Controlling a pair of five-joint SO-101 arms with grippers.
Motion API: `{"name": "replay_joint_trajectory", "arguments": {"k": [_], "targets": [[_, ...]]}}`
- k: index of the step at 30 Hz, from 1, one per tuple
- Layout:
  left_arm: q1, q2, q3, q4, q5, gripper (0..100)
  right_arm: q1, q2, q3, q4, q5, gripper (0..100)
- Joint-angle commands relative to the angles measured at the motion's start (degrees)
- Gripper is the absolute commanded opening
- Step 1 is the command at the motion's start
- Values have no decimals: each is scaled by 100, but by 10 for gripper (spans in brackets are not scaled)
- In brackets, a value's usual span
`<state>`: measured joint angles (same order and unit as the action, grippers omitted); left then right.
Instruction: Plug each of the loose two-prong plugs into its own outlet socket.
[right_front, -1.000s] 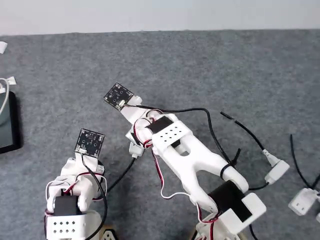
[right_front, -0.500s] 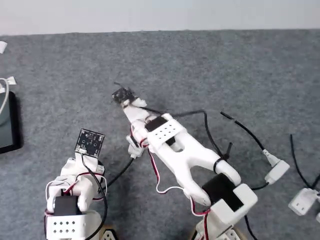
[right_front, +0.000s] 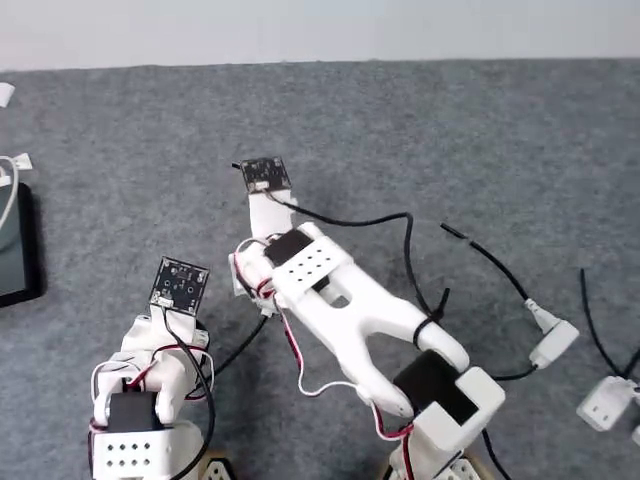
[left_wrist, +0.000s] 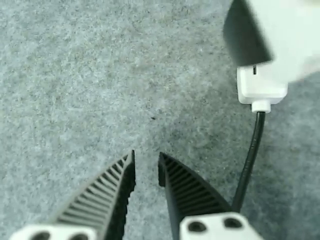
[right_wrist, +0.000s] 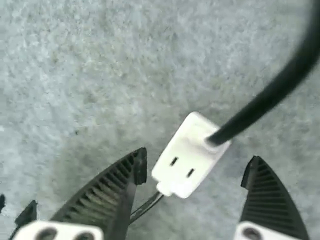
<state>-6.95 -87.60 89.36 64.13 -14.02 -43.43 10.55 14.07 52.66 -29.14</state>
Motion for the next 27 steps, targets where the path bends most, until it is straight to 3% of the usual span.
{"name": "replay_joint_trajectory", "arguments": {"k": [1, 6, 10, 12, 17, 24, 27], "targets": [[-35, -44, -145, 0, -97, 30, -40, 312, -369, 31, -176, 308], [-35, -44, -145, 0, -97, 30, -40, 910, -844, 145, -158, 288], [-35, -44, -145, 9, -97, 30, 48, 1253, -1266, 426, -79, 93], [-35, -44, -145, 9, -97, 30, 242, 1376, -1468, 549, 396, 0], [-35, -44, -145, 0, -97, 30, 1059, 1130, -1670, 1481, 352, 9], [-35, -44, -145, -18, -97, 30, 2484, -189, -1538, 2879, 1116, 8], [-35, -44, -136, -26, -97, 30, 3134, -708, -844, 2985, 1354, 8]]}}
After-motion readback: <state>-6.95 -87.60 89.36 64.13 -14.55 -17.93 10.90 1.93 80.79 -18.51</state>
